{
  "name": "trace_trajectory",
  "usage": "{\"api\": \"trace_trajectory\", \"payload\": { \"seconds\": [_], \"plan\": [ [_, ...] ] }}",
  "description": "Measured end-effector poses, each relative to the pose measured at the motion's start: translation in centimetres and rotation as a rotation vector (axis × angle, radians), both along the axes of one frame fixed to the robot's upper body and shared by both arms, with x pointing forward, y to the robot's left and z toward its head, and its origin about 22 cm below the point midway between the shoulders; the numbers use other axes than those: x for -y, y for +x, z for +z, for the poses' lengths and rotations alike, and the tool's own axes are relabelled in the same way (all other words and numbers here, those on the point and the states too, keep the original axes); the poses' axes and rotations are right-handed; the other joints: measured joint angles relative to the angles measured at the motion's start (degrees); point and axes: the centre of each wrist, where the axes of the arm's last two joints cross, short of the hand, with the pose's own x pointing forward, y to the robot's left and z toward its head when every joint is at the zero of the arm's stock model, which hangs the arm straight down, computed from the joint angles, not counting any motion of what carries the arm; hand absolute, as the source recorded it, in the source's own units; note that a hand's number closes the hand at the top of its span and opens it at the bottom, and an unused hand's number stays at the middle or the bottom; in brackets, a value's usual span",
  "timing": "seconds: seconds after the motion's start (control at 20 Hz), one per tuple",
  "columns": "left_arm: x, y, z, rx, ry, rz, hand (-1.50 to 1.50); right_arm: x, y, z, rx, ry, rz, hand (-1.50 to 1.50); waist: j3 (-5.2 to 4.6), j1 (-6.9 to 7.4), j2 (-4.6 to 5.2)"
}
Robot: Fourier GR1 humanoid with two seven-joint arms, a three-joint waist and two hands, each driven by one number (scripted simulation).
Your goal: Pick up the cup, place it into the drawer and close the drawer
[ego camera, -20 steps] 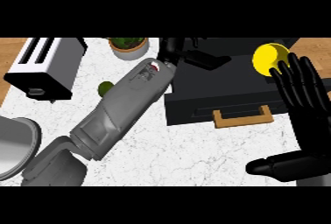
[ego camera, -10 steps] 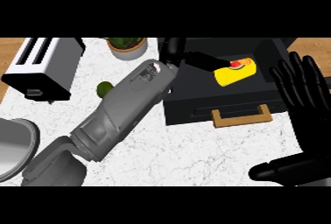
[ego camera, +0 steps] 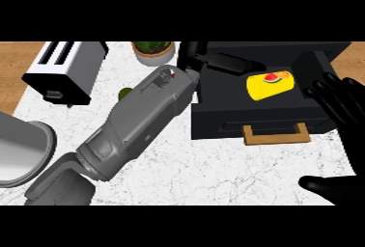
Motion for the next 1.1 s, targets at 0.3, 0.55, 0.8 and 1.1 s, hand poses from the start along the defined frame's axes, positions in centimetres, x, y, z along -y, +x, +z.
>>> {"api": "trace_trajectory", "payload": {
  "seconds": [0.3,0.55,0.8,1.1],
  "plan": [
    [-2.8,0.3,0.5,-0.018,-0.093,0.03,-1.5,0.2,-1.2,0.5,0.017,-0.148,0.036,1.5,-0.05,2.34,-0.63],
    [-6.9,-0.2,-0.1,-0.043,-0.14,0.081,-1.5,0.7,-1.7,0.2,0.015,-0.284,0.032,1.5,-0.05,3.73,-0.98],
    [-11.9,-1.8,-1.6,-0.068,-0.162,0.118,-1.5,0.6,-1.9,-0.2,-0.006,-0.407,0.027,1.5,-0.05,4.19,-1.0],
    [-17.2,-5.2,-3.0,-0.094,-0.186,0.15,-1.5,-0.3,-0.9,-1.0,-0.041,-0.49,-0.012,1.5,-0.04,3.95,-0.77]
  ]
}}
